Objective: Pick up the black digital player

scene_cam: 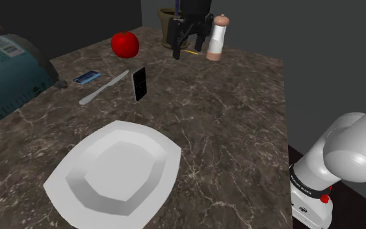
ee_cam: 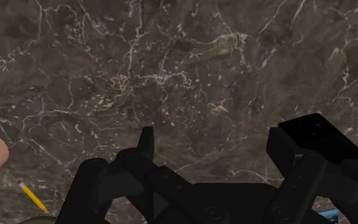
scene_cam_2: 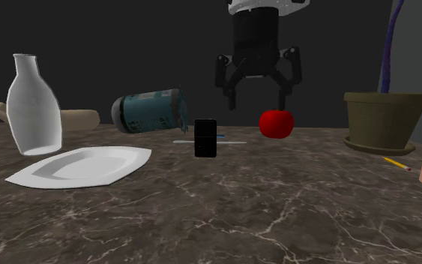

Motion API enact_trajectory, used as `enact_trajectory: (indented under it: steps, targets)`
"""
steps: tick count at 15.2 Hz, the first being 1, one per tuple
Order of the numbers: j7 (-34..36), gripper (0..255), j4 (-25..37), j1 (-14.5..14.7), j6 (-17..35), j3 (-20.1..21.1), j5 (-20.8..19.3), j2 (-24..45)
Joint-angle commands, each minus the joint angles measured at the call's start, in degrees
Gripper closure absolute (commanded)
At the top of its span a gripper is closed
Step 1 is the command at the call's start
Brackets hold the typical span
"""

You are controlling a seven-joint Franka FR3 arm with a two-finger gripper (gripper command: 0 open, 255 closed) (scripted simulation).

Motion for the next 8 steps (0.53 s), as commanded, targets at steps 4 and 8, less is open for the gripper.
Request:
enact_trajectory:
  steps: [4, 8]
  targets:
    - [4.7, 0, 10.1, 2.6, -1.5, 4.1, -3.3, 11.0]
    - [8.2, 0, 20.6, 6.2, -4.6, 6.5, -7.2, 20.9]
